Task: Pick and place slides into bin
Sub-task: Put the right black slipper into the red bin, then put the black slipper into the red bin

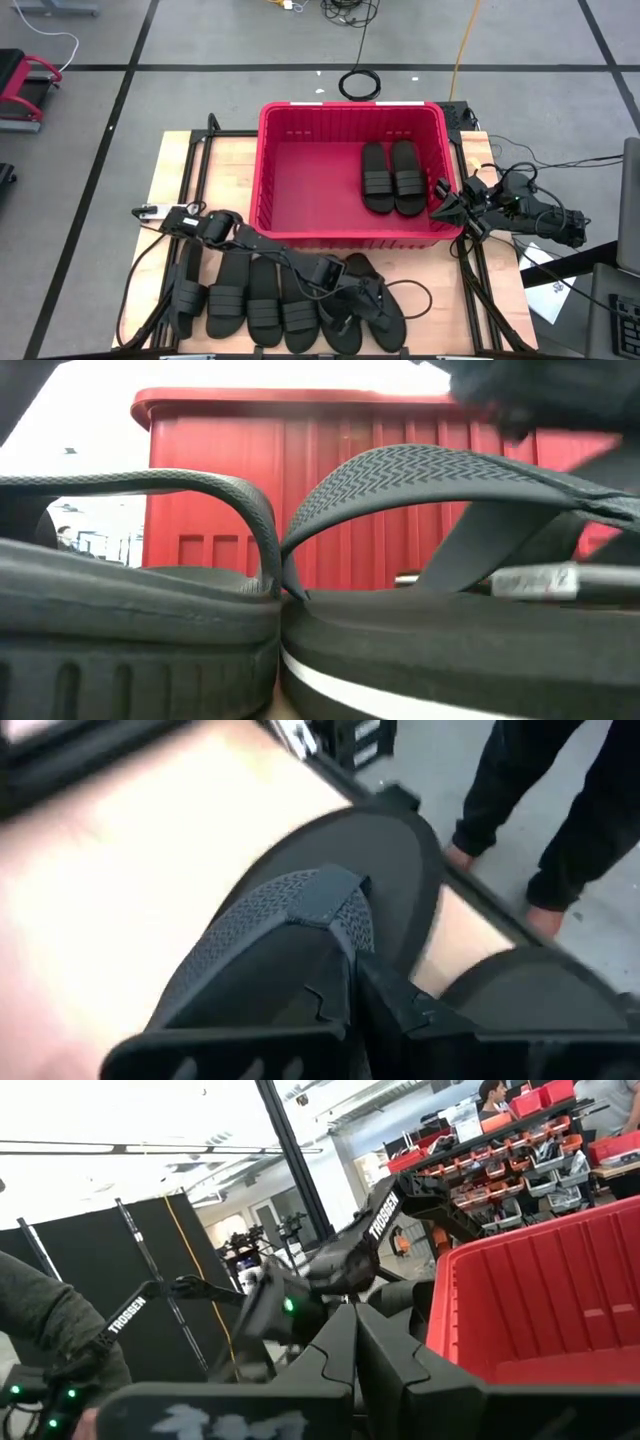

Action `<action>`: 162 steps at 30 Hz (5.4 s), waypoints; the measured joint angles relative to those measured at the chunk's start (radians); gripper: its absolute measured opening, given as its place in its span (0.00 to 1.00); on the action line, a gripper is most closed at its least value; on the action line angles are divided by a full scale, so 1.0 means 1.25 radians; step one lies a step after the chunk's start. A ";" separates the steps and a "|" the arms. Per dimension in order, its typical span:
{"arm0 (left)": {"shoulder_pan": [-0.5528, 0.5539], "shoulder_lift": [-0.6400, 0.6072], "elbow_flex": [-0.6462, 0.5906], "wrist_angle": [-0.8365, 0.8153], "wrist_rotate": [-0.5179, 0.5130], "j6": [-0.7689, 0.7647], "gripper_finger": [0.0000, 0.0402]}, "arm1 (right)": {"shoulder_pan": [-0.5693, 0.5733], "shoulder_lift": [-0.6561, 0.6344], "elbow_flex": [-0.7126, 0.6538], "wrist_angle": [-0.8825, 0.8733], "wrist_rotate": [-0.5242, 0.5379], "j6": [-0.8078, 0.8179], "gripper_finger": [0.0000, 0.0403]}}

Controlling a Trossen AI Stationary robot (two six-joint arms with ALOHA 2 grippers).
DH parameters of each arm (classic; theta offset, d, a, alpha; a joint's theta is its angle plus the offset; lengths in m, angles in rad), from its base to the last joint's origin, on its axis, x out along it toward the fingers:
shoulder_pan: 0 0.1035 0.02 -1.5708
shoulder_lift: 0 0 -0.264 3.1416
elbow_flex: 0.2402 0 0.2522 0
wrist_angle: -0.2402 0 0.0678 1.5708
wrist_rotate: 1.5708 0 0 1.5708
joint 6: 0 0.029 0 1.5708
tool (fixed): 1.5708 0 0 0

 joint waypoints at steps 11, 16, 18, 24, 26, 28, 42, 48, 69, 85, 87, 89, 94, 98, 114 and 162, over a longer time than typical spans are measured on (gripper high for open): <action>-0.030 -0.135 0.087 -0.141 0.051 -0.041 0.00 | 0.000 0.000 0.000 -0.007 -0.001 0.000 0.00; -0.066 -0.227 0.147 -0.313 -0.018 -0.065 0.00 | 0.000 0.000 0.000 -0.006 -0.001 0.000 0.00; -0.074 -0.259 0.173 -0.378 -0.062 -0.078 0.00 | 0.000 0.000 0.000 -0.006 -0.001 0.000 0.00; -0.075 -0.365 0.210 -0.470 -0.242 -0.085 0.00 | 0.000 0.000 0.000 -0.009 0.000 0.000 0.00; -0.062 -0.401 0.211 -0.477 -0.288 -0.095 0.00 | 0.000 0.000 0.000 -0.008 0.004 0.000 0.00; -0.046 -0.433 0.212 -0.478 -0.311 -0.108 0.00 | 0.000 0.000 0.000 -0.007 0.020 -0.001 0.00; 0.233 -0.498 0.210 -0.672 -0.047 0.068 0.00 | 0.000 0.000 0.000 -0.006 0.045 0.000 0.00; 0.367 -0.433 0.207 -0.732 0.023 0.242 0.00 | 0.000 0.000 0.000 -0.005 0.045 -0.002 0.00; 0.536 -0.144 0.207 -0.717 0.011 0.748 0.00 | 0.000 0.000 0.000 -0.006 0.154 -0.108 0.00; 0.579 -0.096 0.156 -0.697 0.141 0.823 0.00 | 0.000 0.000 0.000 -0.005 0.203 -0.102 0.00; 0.584 -0.096 0.131 -0.666 0.142 0.826 0.00 | 0.000 0.000 -0.001 -0.006 0.218 -0.097 0.00; 0.591 -0.095 0.111 -0.658 0.148 0.826 0.00 | 0.000 0.000 0.000 -0.006 0.230 -0.091 0.00; 0.601 -0.095 0.040 -0.604 0.178 0.828 0.00 | 0.000 0.000 -0.001 -0.005 0.237 -0.087 0.00; 0.601 -0.096 -0.004 -0.571 0.179 0.846 0.00 | 0.000 0.000 -0.001 -0.005 0.257 -0.087 0.00; 0.600 -0.096 -0.048 -0.460 0.109 0.865 0.02 | 0.000 0.000 -0.001 -0.006 0.259 -0.084 0.00; 0.504 -0.611 -0.034 -0.486 0.174 0.517 0.05 | 0.000 0.000 -0.001 -0.006 0.258 -0.040 0.00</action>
